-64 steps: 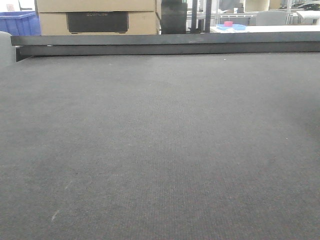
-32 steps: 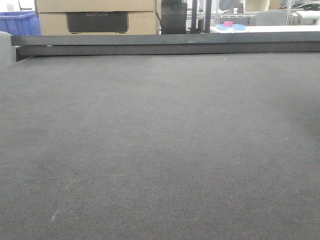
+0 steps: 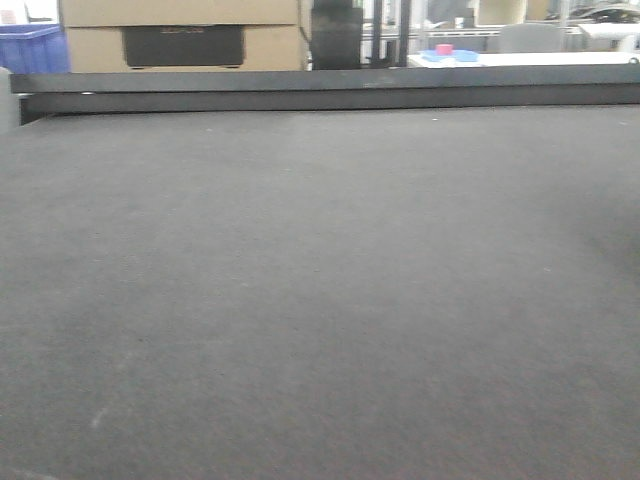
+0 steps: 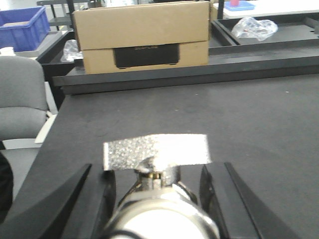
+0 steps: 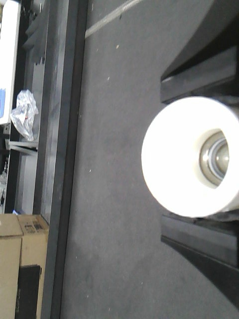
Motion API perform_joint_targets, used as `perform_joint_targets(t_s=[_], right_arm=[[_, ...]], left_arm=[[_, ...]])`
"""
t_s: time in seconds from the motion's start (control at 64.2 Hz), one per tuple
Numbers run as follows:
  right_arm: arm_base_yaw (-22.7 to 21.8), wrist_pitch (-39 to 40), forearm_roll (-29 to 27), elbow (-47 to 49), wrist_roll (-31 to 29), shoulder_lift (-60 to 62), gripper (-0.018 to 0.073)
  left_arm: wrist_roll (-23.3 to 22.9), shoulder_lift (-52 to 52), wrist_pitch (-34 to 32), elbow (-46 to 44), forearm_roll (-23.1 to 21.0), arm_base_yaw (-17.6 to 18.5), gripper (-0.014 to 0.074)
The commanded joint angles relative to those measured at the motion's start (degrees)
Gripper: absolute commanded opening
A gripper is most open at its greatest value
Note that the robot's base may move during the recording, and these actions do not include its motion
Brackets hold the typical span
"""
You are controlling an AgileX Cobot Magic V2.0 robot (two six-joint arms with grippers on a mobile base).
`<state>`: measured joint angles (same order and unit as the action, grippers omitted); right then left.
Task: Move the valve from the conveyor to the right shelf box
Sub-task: 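Drive the base to the shelf of blue bins holding both valves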
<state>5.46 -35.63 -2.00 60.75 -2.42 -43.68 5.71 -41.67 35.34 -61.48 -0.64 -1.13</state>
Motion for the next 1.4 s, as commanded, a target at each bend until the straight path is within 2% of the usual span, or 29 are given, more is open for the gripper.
perform_joint_targets(t_s=[0.0, 1.387], right_arm=[[-0.1, 4.8, 0.2, 1.0, -0.1, 0.7, -0.0153], [-0.1, 4.8, 0.2, 1.0, -0.1, 0.7, -0.0153]], left_arm=[[-0.4, 0.5, -3.2, -0.3, -0.4, 0.3, -0.0111], [-0.4, 0.8, -3.4, -0.3, -0.4, 0.3, -0.0111]])
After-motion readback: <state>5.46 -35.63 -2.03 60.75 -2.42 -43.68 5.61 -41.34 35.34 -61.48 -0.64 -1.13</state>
